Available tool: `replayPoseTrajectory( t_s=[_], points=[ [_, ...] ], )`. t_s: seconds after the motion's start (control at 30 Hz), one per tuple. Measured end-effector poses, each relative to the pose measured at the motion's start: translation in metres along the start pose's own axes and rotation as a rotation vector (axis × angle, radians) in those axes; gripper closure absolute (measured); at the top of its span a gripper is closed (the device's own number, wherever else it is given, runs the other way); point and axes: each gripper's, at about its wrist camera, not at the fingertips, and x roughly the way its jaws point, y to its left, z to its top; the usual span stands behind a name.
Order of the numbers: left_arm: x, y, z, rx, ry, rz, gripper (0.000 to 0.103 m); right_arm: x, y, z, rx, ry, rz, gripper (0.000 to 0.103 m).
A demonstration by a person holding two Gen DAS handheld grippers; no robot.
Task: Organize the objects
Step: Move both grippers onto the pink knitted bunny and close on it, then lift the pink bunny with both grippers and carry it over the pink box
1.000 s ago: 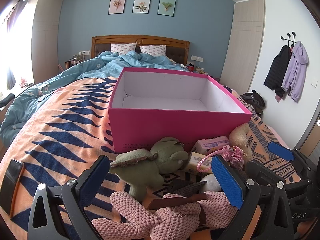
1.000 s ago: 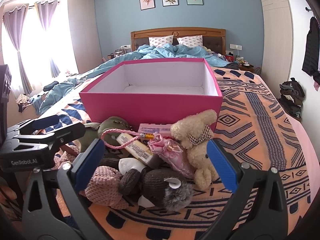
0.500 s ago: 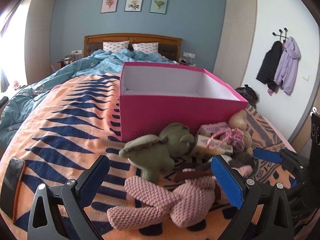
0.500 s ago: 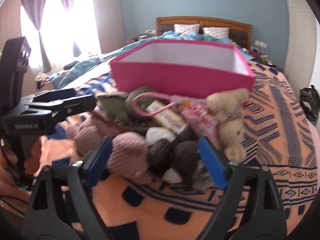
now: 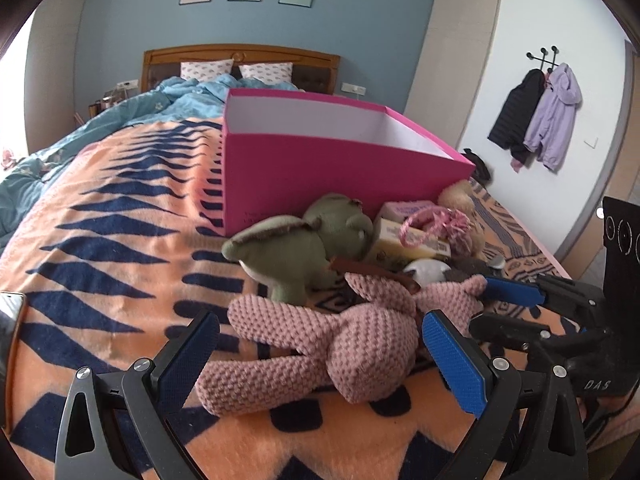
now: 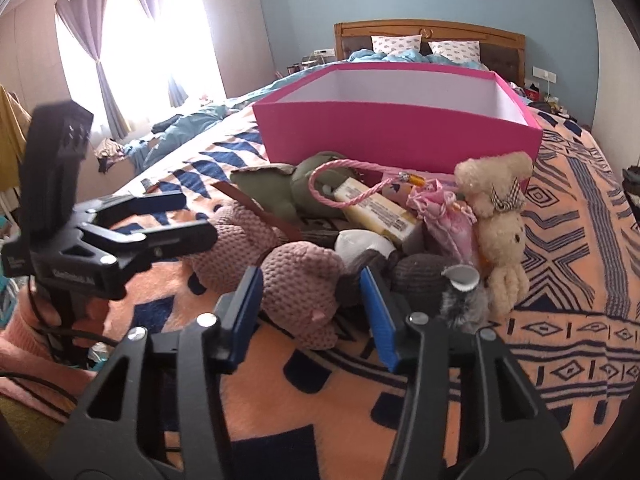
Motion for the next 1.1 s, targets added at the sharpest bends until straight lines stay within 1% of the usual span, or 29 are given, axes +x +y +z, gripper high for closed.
replayPoseTrajectory(
  t_s=[0.07,0.2,0.23,0.27,0.33,0.4,0.43,0.5,0.53,0.57,0.67,0.83,0.93,1.1],
  points=[
    [0.001,-0.001,-0.003,0.005,0.011,-0.035,0.001,0.000,0.002,-0.002,-0.006,0.011,0.010,0.049],
    [0.005,-0.006,-0.007,0.029,0.034,-0.065,0.004,0.011,0.003,-0.004,0.012,0.047,0.020,0.049],
    [0.007,-0.007,-0.008,0.027,0.043,-0.073,0.007,0.013,0.002,-0.003,0.020,0.047,0.020,0.049],
    [0.009,-0.007,-0.009,0.025,0.053,-0.084,0.013,0.016,0.002,-0.002,0.025,0.051,0.018,0.049],
    [0.011,-0.005,-0.012,0.017,0.068,-0.101,0.019,0.021,0.001,0.000,0.031,0.054,0.019,0.049],
    [0.013,-0.005,-0.014,0.015,0.080,-0.101,0.024,0.026,-0.001,0.000,0.044,0.062,0.036,0.049],
    [0.013,-0.004,-0.015,0.012,0.084,-0.097,0.029,0.027,-0.002,0.001,0.047,0.062,0.041,0.049],
    [0.013,-0.001,-0.017,-0.010,0.096,-0.111,0.037,0.028,-0.001,0.001,0.042,0.061,0.037,0.057],
    [0.013,0.001,-0.017,-0.022,0.103,-0.126,0.043,0.029,-0.002,0.001,0.042,0.063,0.037,0.062],
    [0.013,0.003,-0.017,-0.036,0.104,-0.146,0.044,0.029,-0.002,0.002,0.046,0.066,0.044,0.062],
    [0.007,0.001,-0.015,-0.031,0.093,-0.149,0.044,0.024,0.004,0.003,0.019,0.057,0.052,0.062],
    [-0.013,0.000,-0.006,-0.026,0.049,-0.166,0.044,0.011,0.015,0.010,-0.025,0.023,0.061,0.062],
    [-0.027,-0.002,0.005,-0.006,0.011,-0.159,0.044,0.003,0.017,0.017,-0.034,0.000,0.084,0.062],
    [-0.049,-0.010,0.036,0.052,-0.070,-0.138,0.043,-0.016,0.022,0.036,-0.060,-0.060,0.117,0.062]
  ],
)
